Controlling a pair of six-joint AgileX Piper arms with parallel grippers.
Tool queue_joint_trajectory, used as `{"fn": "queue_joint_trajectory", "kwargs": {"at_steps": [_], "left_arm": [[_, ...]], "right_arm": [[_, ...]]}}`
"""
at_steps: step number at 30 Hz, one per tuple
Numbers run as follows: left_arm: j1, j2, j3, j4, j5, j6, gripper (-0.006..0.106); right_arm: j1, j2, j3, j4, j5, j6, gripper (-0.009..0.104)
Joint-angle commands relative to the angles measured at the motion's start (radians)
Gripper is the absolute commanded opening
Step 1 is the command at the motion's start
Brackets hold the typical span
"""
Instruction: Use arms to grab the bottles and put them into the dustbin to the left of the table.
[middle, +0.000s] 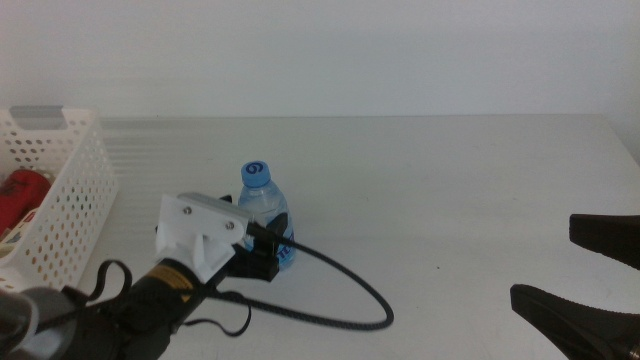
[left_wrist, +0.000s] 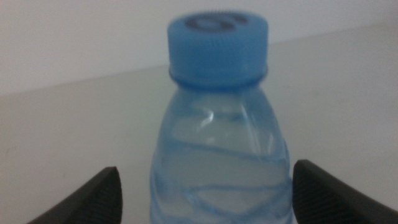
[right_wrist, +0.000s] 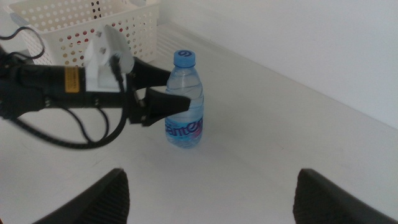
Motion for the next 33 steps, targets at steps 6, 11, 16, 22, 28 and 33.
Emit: {"fn": "queue_joint_trajectory", "kwargs": {"at_steps": [6,11,16,22,28,33], "left_arm": [[0.055,0.024,-0.112,0.105,-0.073,-0.082,0.090],[0.055,0.090,-0.185,0.118,-0.053,-0.124,0.090],[0.055,0.144,-0.239,0.139,-0.051,-0.130,0.090],[0.055,0.162,-0.247,0.143,-0.054,-0.130,0.087],[0.055,0.161,-0.246,0.163,-0.025,-0.123,0.050],[0.053,0.112,-0.202,0.187,0.035,-0.151,0.010]], "right_arm": [[-0.005,0.001,-0.027,-0.006,-0.075,-0.007,0.071],[-0.005,0.001,-0.027,-0.006,-0.075,-0.007,0.071],[-0.005,0.001,-0.027,-0.006,-0.075,-0.007,0.071],[-0.005,0.001,-0.027,-0.006,-0.075,-0.007,0.071],[-0.005,0.001,-0.027,-0.006,-0.075,-0.007,0.071],[-0.005,0.001,-0.027,-0.006,-0.075,-0.007,0.071]]}}
